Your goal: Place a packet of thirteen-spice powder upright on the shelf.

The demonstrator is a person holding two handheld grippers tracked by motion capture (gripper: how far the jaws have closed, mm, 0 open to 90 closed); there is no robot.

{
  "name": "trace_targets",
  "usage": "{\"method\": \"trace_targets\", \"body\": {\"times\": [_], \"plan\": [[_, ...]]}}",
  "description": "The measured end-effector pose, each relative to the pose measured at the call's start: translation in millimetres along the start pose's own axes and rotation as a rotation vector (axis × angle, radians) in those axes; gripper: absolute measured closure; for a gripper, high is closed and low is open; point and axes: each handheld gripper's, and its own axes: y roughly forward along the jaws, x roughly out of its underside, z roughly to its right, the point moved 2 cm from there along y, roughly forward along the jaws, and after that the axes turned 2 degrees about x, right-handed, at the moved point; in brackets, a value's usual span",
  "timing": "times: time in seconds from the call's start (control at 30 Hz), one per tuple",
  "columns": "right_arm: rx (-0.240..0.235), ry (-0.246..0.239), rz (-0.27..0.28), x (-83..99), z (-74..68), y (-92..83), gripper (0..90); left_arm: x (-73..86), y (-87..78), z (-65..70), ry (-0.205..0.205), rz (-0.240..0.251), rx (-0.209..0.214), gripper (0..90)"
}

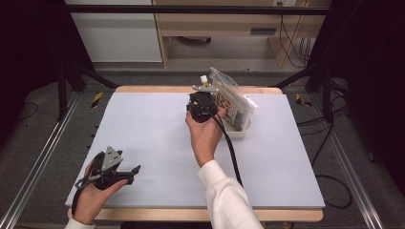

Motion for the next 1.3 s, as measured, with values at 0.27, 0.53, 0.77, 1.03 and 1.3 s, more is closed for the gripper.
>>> {"method": "trace_targets", "body": {"times": [0.27, 0.53, 0.77, 1.03, 1.3], "plan": [[0.014, 0.007, -0.017, 3.1, 0.5, 11.8, 68.0, -0.1, 0.4, 0.1, 0.003, -0.001, 0.003, 15.3], [0.023, 0.027, -0.047, 12.8, 5.2, 25.8, 67.9, -0.4, 0.9, 1.5, 0.015, -0.006, 0.004, 15.3], [0.029, 0.034, -0.060, 17.3, 5.1, 33.8, 67.8, -0.3, 1.4, 1.9, 0.015, -0.008, 0.006, 15.3], [0.027, 0.040, -0.061, 18.9, 6.0, 39.4, 67.2, -0.6, 2.2, 3.5, 0.022, -0.010, 0.007, 15.3], [0.022, 0.032, -0.050, 20.6, 5.1, 46.7, 63.8, -0.3, 2.6, 2.7, 0.024, -0.016, 0.006, 15.3]]}}
